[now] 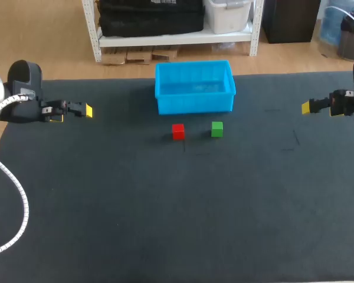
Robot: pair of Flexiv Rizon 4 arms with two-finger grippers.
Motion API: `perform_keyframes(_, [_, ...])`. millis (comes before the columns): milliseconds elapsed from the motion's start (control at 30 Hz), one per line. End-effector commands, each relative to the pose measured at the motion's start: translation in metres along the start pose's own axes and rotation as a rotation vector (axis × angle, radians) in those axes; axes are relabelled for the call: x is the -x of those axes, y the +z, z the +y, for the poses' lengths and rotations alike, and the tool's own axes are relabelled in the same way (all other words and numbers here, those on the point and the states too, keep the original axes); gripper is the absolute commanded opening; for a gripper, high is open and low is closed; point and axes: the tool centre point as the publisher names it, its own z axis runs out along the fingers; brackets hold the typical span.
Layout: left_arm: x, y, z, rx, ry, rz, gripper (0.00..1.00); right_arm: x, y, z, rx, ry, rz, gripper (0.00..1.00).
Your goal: Use the left arm to pick the red cube and place it into the blue plastic box first, then use the right arm to grasp the green cube and put it into the same blue plastic box after the first action is fully finished.
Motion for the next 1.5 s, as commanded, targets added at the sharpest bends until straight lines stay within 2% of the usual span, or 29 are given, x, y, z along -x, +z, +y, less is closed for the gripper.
perform_keyframes(33, [-0.001,0.001,0.002,-0.008,0.002,-0.006,1.00,0.000,0.000,0.000,-0.001,0.000,0.001,1.00])
perform_keyframes(533, [-0.001,0.001,0.002,-0.008,0.002,-0.006,1.00,0.000,0.000,0.000,-0.001,0.000,0.001,1.00])
perform_keyframes(600, [-0.003,0.005,0.001,0.029,0.015,0.039,1.00,0.000,0.000,0.000,-0.001,0.000,0.001,1.00])
perform_keyframes(633, [-0.003,0.008,0.000,0.058,-0.008,0.053,1.00,0.000,0.000,0.000,-0.001,0.000,0.001,1.00])
perform_keyframes(700, [-0.004,0.012,-0.003,0.100,0.033,0.067,1.00,0.000,0.000,0.000,-0.001,0.000,0.001,1.00])
perform_keyframes(733, [-0.005,0.013,-0.004,0.111,0.023,0.080,1.00,0.000,0.000,0.000,-0.001,0.000,0.001,1.00])
perform_keyframes(900, [-0.001,0.017,-0.024,0.116,0.058,0.128,1.00,0.000,0.000,0.000,-0.001,0.000,0.001,1.00])
perform_keyframes(1133, [0.000,0.034,-0.055,0.198,0.118,0.149,1.00,0.000,0.000,0.000,-0.001,0.000,0.001,1.00])
perform_keyframes(1500, [-0.004,0.074,-0.093,0.277,0.066,0.186,1.00,0.000,0.000,0.000,-0.001,0.000,0.001,1.00])
